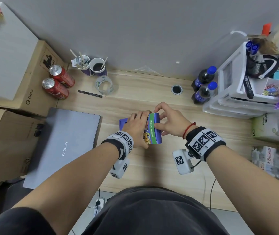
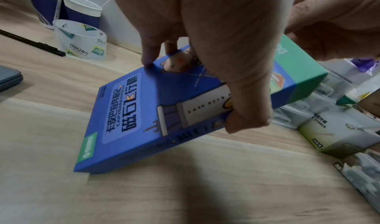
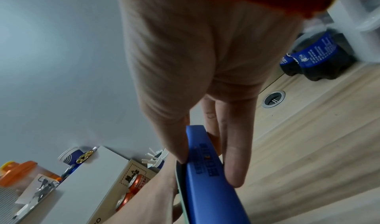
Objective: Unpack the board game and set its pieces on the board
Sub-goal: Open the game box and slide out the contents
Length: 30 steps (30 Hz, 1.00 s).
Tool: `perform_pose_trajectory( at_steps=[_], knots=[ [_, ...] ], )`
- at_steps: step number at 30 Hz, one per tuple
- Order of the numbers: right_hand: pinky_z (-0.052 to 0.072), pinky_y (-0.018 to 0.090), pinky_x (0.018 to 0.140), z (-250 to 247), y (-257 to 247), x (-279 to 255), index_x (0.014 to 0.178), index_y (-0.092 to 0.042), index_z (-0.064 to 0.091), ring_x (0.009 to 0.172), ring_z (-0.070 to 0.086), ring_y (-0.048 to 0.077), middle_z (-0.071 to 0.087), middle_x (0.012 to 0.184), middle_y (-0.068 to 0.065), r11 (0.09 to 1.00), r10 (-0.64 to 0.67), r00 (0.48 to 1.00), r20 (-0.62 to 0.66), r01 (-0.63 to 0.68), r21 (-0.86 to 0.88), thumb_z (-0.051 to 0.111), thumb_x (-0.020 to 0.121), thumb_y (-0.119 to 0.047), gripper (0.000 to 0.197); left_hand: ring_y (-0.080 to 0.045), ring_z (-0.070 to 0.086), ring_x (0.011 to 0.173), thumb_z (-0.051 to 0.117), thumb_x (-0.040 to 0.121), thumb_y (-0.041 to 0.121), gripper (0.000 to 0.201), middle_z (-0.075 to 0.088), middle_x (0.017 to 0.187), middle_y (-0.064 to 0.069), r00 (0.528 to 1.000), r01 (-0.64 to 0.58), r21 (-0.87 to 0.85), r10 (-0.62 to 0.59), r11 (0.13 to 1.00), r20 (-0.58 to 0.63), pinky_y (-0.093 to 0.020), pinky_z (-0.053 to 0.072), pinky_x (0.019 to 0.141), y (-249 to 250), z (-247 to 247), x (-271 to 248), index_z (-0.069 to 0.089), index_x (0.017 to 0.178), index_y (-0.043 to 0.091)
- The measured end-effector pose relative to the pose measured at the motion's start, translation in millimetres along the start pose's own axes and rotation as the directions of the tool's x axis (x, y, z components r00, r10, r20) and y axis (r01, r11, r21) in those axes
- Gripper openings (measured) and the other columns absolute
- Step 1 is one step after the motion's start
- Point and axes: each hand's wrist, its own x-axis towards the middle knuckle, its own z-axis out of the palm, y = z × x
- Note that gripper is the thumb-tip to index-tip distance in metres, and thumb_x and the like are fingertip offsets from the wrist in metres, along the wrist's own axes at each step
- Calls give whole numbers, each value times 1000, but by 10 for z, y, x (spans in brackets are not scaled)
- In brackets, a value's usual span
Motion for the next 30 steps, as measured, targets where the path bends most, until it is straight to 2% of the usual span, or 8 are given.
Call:
perform_pose_trajectory(
  at_steps=[9,13,16,18,20,22,26,30],
  knots=[
    [61,38,55,55,40,15,98,-26,43,77,70,28,60,103,15,999,41,999,-34,-41,14,69,76,-7,39,-24,39,114,83,38,46,124,38,130,2,1000,-13,42,13,999,19,-39,41,99,-3,7,-8,22,142,18],
    [61,42,57,79,83,29,115,-32,42,78,70,32,62,100,16,994,92,996,16,-93,61,74,73,-8,58,-24,39,113,80,37,48,123,38,129,4,999,47,-33,-47,998,0,-41,48,90,21,-5,5,22,142,20],
    [61,44,62,92,140,28,123,-22,44,80,71,29,66,96,18,986,157,985,71,-161,42,74,73,-8,60,-23,41,111,80,36,48,119,40,127,4,1000,13,33,-13,999,-1,-41,46,93,28,-5,10,25,138,21],
    [61,44,63,110,164,29,116,-12,50,72,73,25,71,87,14,985,171,984,50,-171,8,73,76,-13,47,-23,41,110,80,35,49,119,41,126,4,1000,14,51,-14,999,-5,-40,45,95,24,-11,22,25,137,21],
    [61,41,65,147,169,34,99,-8,60,60,72,21,74,76,10,987,146,989,-17,-147,-72,70,78,-20,26,-24,41,108,77,33,53,120,41,125,3,1000,13,83,-12,996,-17,-40,45,95,10,-36,58,26,136,20],
    [60,37,70,175,168,39,84,-5,62,55,71,17,74,68,7,984,126,990,-61,-133,-121,66,80,-24,19,-24,42,106,75,30,56,122,41,124,3,1000,8,137,-6,991,-15,-42,45,93,8,-83,93,25,136,19],
    [60,35,71,161,185,62,85,0,64,57,72,18,74,67,8,985,141,989,-40,-144,-96,65,80,-23,23,-24,43,105,75,30,54,122,41,123,3,1000,-10,193,8,981,14,-44,46,92,16,-139,135,23,135,20],
    [60,46,70,116,214,81,89,0,64,60,72,23,74,70,12,987,141,990,3,-140,-76,64,79,-22,25,-24,42,105,75,29,53,123,40,121,4,1000,-2,165,-1,986,21,-44,46,92,19,-111,140,22,134,21]
  ],
)
